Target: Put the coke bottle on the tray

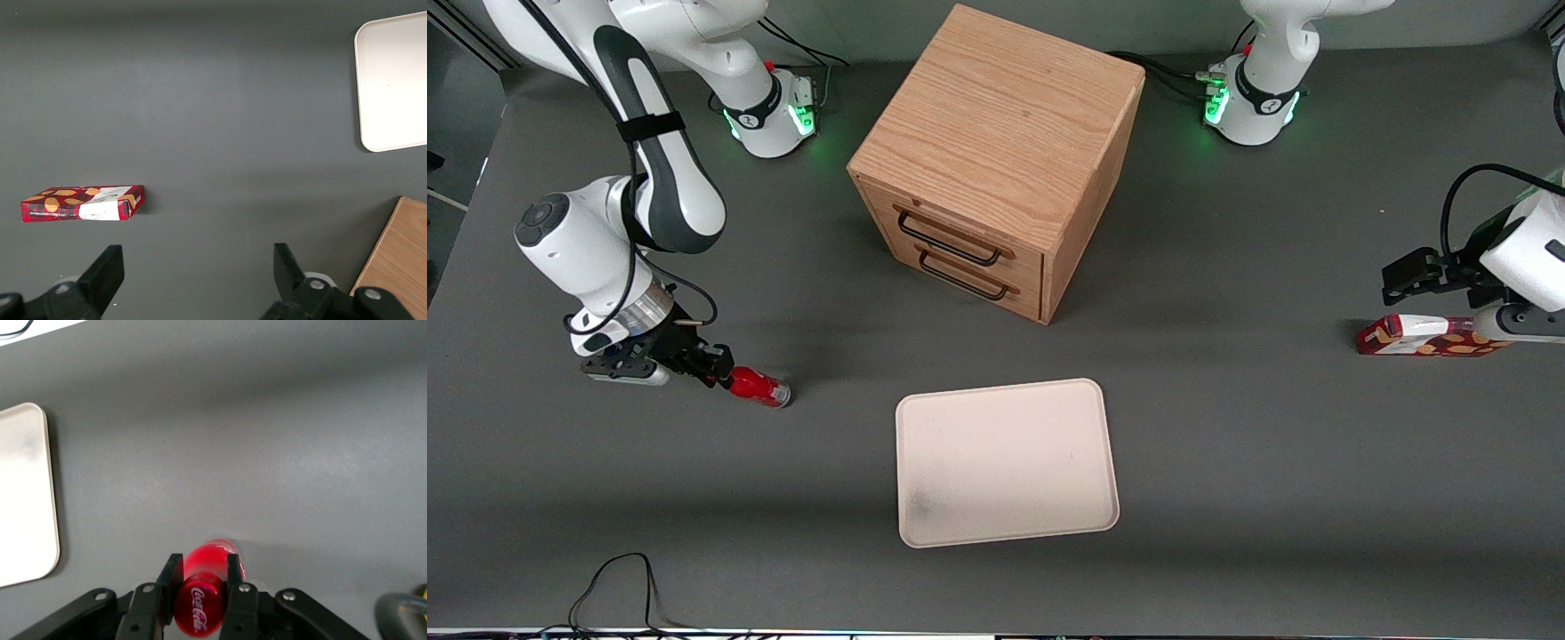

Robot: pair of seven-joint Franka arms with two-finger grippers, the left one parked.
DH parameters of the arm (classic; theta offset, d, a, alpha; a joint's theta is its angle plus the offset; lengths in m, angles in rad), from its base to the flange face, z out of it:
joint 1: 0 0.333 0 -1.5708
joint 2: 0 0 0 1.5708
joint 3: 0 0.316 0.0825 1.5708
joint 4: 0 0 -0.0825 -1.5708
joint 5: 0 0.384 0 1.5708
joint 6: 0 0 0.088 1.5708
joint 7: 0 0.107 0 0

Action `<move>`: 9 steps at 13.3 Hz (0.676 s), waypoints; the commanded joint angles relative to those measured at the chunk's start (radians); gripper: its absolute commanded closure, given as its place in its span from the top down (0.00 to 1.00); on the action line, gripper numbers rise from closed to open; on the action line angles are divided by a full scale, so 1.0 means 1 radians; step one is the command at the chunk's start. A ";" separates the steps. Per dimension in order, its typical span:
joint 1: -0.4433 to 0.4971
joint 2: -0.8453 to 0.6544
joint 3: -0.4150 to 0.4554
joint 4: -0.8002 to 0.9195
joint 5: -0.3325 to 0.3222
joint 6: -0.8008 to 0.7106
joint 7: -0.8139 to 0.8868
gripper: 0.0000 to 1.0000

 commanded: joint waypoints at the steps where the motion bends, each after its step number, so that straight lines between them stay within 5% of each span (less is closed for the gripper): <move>1: 0.009 -0.031 -0.007 -0.037 -0.028 0.006 -0.001 0.00; 2: 0.009 -0.022 -0.007 -0.037 -0.060 0.004 0.001 0.12; 3: 0.009 -0.017 -0.007 -0.037 -0.072 0.003 0.001 0.37; 4: 0.009 -0.010 -0.007 -0.035 -0.074 0.003 0.001 0.81; 5: 0.009 -0.008 -0.007 -0.034 -0.074 0.000 0.001 0.99; 9: 0.009 -0.048 -0.009 -0.014 -0.089 -0.130 0.002 1.00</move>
